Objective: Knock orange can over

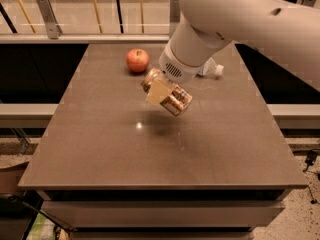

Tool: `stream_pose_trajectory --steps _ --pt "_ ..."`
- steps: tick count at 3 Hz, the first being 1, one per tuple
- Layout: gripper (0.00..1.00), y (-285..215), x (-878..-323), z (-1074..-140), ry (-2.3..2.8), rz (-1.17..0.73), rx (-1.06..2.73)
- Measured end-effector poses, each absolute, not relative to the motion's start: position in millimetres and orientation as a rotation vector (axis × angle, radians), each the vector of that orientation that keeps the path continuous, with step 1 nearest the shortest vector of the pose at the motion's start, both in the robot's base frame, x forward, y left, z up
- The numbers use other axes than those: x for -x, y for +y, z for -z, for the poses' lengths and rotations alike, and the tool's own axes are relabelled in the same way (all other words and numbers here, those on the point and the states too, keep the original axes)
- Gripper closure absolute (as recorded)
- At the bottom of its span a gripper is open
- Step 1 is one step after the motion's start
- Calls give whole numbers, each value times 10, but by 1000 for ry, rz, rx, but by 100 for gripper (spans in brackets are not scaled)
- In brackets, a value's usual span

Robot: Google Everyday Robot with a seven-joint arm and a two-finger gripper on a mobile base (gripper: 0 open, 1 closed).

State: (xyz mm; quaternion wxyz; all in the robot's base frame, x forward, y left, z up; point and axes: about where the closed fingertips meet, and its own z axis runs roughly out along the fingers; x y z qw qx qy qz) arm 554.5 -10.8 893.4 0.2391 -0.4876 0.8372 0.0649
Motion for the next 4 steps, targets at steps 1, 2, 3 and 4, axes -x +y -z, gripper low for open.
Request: stream_pose_trajectory --steps 1,2,3,4 --pt "100 -155 -5694 -8896 2313 -79 1404" --pt "100 -161 -5850 -8773 2305 -59 1463" --pt "100 -121 -5894 -8630 2302 -22 1521" --pt "100 -72 -5831 -8444 2325 51 1587"
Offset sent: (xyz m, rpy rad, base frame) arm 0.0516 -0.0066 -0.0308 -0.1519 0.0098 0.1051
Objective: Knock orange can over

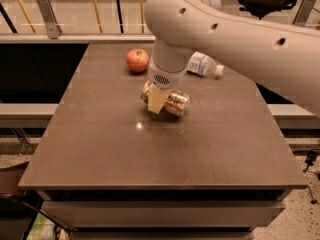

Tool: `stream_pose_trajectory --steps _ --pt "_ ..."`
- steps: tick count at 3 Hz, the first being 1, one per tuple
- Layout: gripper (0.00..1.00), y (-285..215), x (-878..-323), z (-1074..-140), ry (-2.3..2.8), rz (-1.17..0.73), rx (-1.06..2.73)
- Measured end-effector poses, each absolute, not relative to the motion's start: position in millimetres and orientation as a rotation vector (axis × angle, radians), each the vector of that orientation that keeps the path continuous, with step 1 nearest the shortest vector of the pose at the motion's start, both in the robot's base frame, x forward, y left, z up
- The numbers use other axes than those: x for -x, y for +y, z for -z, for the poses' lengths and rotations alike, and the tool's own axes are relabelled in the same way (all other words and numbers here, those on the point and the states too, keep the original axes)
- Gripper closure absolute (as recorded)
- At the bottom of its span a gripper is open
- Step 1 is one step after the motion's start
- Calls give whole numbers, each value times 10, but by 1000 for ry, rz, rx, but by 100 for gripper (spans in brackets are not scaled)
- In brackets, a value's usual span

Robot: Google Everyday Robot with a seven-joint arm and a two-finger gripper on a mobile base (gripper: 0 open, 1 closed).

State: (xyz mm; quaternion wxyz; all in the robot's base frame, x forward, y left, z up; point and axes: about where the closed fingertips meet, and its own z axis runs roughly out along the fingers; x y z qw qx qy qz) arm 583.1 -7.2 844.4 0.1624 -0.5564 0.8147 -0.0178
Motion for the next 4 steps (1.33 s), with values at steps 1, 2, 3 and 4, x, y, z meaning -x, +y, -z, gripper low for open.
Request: stream_pose_trajectory --steps 1,2,3,4 --pt "100 -38 -5784 -8293 2351 129 1649" --pt "84 -10 -5780 -8268 2361 146 1672" --pt "61 -10 -5780 -8286 2361 146 1672" --pt "38 -12 -5775 -8285 2361 147 1673"
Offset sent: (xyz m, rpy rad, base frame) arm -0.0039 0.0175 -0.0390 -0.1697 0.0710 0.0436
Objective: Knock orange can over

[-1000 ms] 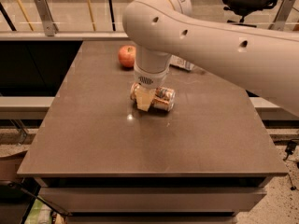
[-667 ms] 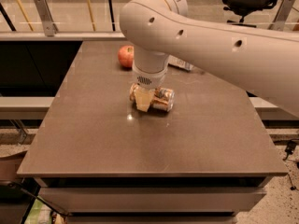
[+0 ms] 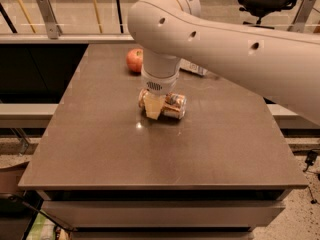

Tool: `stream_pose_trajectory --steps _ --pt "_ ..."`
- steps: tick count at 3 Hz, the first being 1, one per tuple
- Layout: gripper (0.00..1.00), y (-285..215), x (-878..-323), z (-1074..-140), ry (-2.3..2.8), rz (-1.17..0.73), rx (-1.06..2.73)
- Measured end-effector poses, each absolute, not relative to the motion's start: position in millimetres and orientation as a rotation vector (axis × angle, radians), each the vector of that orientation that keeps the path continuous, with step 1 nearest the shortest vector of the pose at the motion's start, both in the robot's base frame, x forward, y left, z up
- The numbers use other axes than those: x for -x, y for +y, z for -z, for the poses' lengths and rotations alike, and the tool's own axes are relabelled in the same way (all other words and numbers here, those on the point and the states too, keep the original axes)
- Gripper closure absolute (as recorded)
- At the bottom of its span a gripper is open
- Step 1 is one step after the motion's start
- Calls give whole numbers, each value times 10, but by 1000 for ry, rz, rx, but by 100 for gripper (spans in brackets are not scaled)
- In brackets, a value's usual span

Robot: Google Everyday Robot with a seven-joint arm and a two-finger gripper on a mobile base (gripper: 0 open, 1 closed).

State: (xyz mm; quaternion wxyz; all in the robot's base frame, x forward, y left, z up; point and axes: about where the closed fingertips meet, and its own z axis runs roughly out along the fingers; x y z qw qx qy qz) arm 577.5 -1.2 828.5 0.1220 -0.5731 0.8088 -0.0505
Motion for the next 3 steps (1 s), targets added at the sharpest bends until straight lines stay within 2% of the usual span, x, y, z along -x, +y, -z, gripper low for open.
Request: stream_pose_trajectory --steps 1,2,3 --pt "13 -14 -5770 -8284 2360 148 1674" --pt "0 -15 -5768 -8308 2360 149 1674" --pt "0 -15 -5767 -8308 2360 149 1674"
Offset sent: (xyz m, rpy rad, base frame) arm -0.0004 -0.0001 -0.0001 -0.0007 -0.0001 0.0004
